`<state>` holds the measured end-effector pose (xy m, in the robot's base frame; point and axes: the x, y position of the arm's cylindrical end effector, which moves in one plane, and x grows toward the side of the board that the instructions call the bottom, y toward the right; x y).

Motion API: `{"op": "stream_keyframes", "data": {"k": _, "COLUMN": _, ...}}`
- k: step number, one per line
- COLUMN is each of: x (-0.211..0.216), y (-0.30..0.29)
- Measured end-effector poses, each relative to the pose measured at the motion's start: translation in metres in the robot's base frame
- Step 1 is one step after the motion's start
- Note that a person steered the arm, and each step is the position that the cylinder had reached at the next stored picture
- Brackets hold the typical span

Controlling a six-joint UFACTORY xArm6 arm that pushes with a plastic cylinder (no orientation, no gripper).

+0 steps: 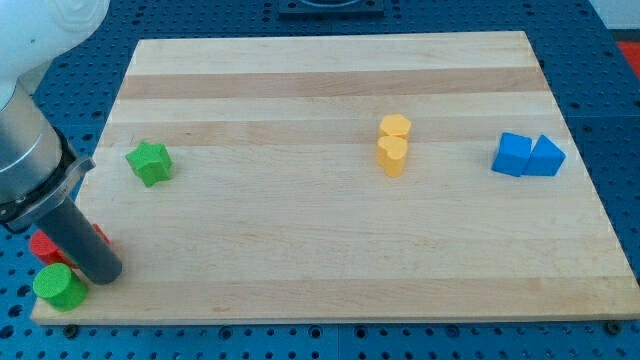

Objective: Separate the red blocks from the green circle

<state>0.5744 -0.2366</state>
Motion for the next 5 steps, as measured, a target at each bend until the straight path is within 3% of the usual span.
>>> {"op": "stream_keyframes", "data": {"k": 3, "x": -0.036, "y": 0.018}}
{"op": "stream_keyframes", "data": {"k": 5, "x": -0.082, "y": 0.016}}
